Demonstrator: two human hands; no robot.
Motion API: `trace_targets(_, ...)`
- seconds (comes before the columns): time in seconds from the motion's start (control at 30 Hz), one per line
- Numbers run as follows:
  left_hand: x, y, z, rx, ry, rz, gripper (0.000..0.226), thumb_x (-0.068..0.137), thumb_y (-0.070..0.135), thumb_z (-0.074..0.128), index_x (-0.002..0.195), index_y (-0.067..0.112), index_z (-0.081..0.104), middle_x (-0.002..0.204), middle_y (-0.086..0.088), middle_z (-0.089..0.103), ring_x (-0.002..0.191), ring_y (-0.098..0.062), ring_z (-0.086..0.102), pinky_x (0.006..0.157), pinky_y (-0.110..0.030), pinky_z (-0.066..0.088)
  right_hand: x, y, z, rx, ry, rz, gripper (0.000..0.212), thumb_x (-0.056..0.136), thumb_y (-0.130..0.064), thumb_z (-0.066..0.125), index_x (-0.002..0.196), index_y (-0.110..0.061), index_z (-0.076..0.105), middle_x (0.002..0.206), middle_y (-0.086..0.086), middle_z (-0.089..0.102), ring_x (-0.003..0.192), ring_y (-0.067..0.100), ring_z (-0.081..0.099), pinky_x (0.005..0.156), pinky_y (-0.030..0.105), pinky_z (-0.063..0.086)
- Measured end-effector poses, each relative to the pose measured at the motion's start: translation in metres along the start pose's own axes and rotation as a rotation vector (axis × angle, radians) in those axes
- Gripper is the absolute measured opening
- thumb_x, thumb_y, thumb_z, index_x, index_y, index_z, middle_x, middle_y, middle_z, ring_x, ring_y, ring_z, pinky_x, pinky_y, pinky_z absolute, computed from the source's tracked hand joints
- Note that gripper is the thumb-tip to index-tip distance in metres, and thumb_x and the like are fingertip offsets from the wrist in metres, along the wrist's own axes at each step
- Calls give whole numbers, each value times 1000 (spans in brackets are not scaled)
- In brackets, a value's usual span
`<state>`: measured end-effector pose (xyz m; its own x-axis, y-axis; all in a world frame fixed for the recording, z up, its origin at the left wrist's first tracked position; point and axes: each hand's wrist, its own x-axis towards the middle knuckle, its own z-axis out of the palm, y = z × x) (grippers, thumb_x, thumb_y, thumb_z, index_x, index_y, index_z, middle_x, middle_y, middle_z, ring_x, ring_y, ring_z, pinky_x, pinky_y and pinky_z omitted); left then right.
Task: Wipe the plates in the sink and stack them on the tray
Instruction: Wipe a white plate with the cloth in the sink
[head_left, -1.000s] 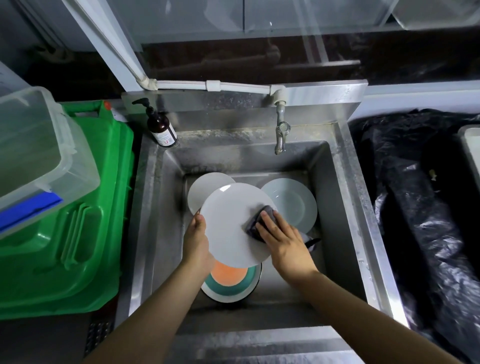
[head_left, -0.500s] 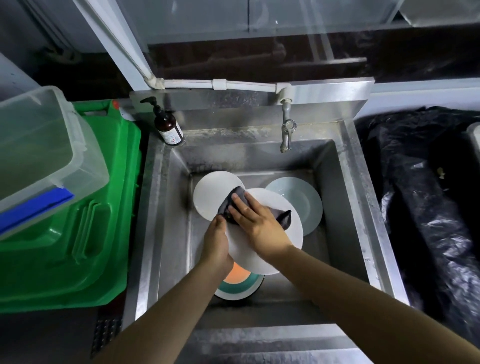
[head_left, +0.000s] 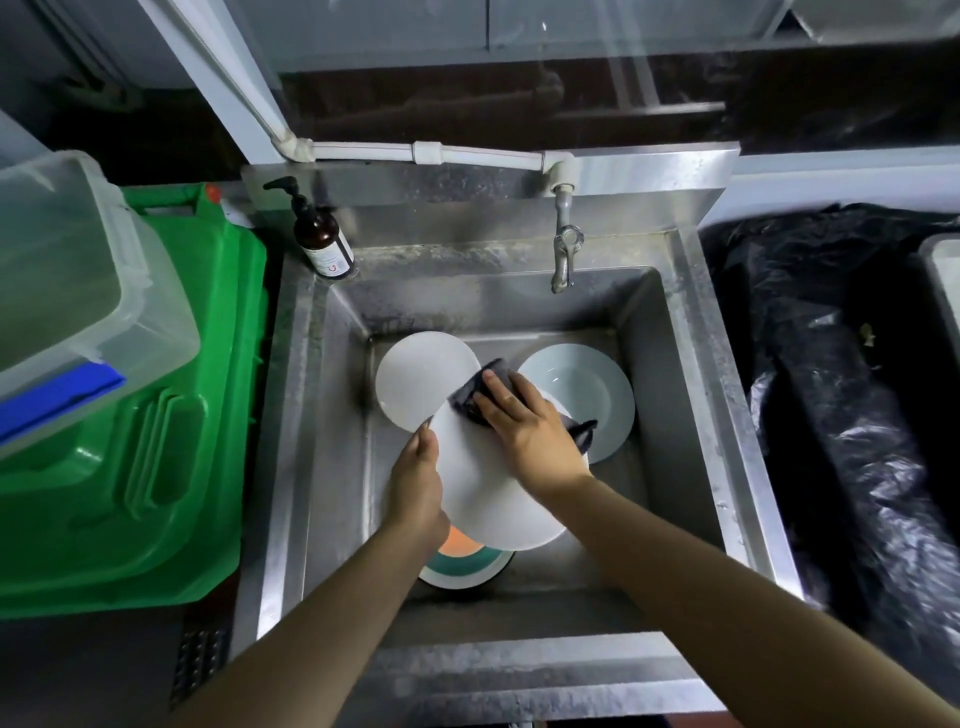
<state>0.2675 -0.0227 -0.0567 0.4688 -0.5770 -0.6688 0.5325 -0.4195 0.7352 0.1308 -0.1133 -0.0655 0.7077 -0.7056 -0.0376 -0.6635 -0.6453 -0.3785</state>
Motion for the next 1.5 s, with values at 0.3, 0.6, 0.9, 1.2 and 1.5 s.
trace_targets(0.3, 16, 37, 3, -55, 137, 71, 24, 109, 38, 43, 117, 38, 66, 135, 2, 65, 124, -23, 61, 107, -49, 49, -77, -6, 3, -4, 75, 101, 64, 73, 2, 72, 133, -16, 61, 153, 5, 46, 126, 44, 51, 91, 52, 53)
trace_targets(0.6, -1, 11, 0, 56, 26, 1, 29, 105, 40, 49, 126, 31, 66, 129, 0, 70, 121, -27, 64, 108, -52, 48, -21, -11, -14, -19, 79, -49, 70, 67, -6, 80, 134, -14, 62, 149, 8, 49, 127, 37, 46, 93, 49, 53)
trace_targets(0.9, 5, 23, 4, -69, 206, -42, 27, 108, 39, 43, 126, 30, 62, 133, -2, 66, 119, -28, 63, 103, -51, 52, -82, 7, 3, 57, -10, 126, 52, 86, -23, 63, 137, -23, 55, 157, -1, 39, 130, 37, 40, 94, 52, 47)
trace_targets(1.2, 11, 39, 6, 24, 107, -204, 23, 104, 23, 45, 104, 24, 68, 108, -7, 73, 98, -31, 68, 90, -49, 56, -82, 19, -8, 8, -49, -33, 79, 63, -19, 88, 135, -25, 54, 143, -1, 53, 116, 37, 51, 87, 49, 50)
trace_targets(1.5, 16, 44, -11, 1186, -373, 294, 67, 94, 72, 33, 137, 30, 62, 141, 3, 61, 134, -20, 52, 113, -43, 41, -59, 44, -33, -24, -186, -119, 76, 66, -20, 88, 133, -21, 50, 120, 0, 63, 106, 30, 58, 85, 41, 47)
